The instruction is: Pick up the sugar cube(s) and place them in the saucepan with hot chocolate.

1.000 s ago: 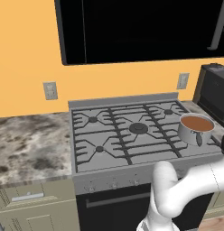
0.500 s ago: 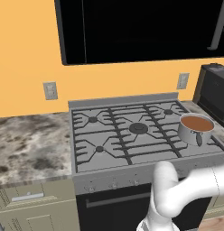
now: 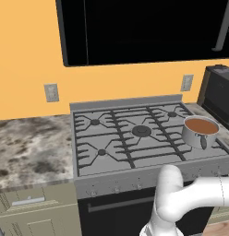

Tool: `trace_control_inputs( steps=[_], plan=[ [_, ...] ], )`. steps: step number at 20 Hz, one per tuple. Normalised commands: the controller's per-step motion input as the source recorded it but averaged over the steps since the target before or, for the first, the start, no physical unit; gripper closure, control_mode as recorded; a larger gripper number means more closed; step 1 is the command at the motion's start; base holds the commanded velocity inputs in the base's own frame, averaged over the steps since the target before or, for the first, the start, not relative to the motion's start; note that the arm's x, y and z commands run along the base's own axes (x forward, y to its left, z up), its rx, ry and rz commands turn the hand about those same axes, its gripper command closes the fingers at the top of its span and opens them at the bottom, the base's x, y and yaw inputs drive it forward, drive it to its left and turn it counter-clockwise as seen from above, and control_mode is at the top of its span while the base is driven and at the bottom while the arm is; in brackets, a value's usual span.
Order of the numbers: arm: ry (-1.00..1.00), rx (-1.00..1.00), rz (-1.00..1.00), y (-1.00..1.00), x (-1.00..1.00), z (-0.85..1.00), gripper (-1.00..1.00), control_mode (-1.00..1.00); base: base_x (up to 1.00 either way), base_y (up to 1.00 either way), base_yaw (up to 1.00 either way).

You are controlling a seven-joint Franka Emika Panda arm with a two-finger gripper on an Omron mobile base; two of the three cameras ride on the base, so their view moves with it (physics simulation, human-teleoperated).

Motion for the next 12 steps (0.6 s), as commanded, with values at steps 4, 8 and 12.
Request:
trace_control_inputs(
  steps=[4,8,12],
  plan=[
    [0.00,-0.01,0.00,-0.02,0.45,-0.47,-1.00,-1.00,0.00,0.00,0.00],
    [0.01,-0.05,0.00,-0.19,0.25,-0.47,-1.00,-1.00,0.00,0.00,0.00],
    [0.00,-0.04,0.00,-0.52,0.14,-0.20,-1.00,-1.00,0.00,0.00,0.00]
  ],
)
